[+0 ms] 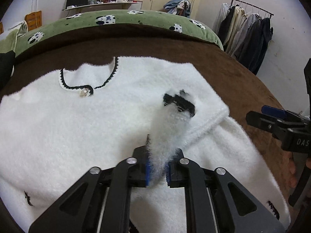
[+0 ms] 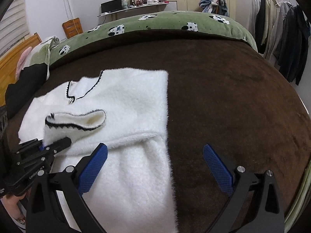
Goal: Fold large clothes
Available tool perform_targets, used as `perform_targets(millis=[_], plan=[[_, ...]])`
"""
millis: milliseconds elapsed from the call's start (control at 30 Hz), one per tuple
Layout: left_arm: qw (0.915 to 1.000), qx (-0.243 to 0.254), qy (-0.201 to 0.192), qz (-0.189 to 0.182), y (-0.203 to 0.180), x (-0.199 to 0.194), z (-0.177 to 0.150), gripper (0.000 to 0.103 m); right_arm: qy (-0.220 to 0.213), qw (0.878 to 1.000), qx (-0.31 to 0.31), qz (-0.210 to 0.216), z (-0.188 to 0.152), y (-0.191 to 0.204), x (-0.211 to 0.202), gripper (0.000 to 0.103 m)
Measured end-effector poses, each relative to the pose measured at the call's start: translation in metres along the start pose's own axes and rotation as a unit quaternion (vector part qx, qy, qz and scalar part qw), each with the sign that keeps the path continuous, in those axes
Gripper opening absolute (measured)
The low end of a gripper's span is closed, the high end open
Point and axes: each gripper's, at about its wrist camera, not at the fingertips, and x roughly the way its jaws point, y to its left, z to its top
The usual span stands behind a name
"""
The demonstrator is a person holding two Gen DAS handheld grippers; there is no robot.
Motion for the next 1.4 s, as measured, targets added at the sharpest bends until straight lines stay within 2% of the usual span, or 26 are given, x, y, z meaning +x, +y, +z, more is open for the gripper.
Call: perform_targets(millis=[67, 100, 133, 233, 400, 500, 600, 733, 833, 933, 1033, 1400], plan=[[0.9999, -0.004, 0.0, -0.013, -0.005, -0.003, 0.005, 0.045, 0.001, 1.0, 0.0, 0.0, 0.002, 0.001, -0.003, 0.097], [0.9998, -0.002, -0.002, -0.017, -0.007, -0.007, 0.005, 0.07, 0.002, 1.0, -0.001, -0.001, 0.003, 0.001, -0.005, 0.097], [0.9998, 0.005, -0.009, -0.015, -0.011, -0.015, 0.005, 0.085, 0.003, 1.0, -0.002, -0.003, 0.004, 0.002, -0.007, 0.097], [0.9991, 0.041, -0.011, 0.005, -0.02, -0.035, 0.007, 0.096, 0.002, 1.0, 0.007, -0.002, 0.011, 0.004, -0.012, 0.097], [0.9978, 0.061, 0.008, 0.026, -0.003, -0.056, 0.013, 0.097, 0.015, 1.0, 0.0, 0.024, 0.022, 0.03, -0.009, 0.097], [0.9957, 0.066, 0.019, 0.062, 0.026, -0.059, 0.013, 0.097, 0.032, 0.998, -0.029, 0.034, 0.023, 0.058, 0.005, 0.097], [0.9937, 0.055, 0.045, 0.087, 0.058, -0.052, 0.012, 0.097, 0.041, 0.996, -0.062, 0.042, 0.02, 0.088, 0.017, 0.097], [0.9902, 0.026, 0.06, 0.123, 0.106, -0.042, 0.007, 0.097, 0.053, 0.993, -0.097, 0.038, 0.012, 0.124, 0.041, 0.097], [0.9915, -0.007, 0.06, 0.115, 0.132, -0.037, 0.0, 0.097, 0.059, 0.99, -0.122, 0.038, 0.001, 0.144, 0.061, 0.097], [0.9929, -0.026, 0.058, 0.1, 0.15, -0.027, -0.011, 0.097, 0.066, 0.989, -0.126, 0.026, -0.009, 0.147, 0.08, 0.097], [0.9945, -0.033, 0.042, 0.09, 0.152, -0.023, -0.02, 0.097, 0.059, 0.992, -0.101, 0.041, -0.012, 0.136, 0.088, 0.098], [0.9952, -0.036, 0.04, 0.081, 0.156, -0.019, -0.021, 0.098, 0.04, 0.993, -0.104, 0.042, -0.016, 0.136, 0.092, 0.098]])
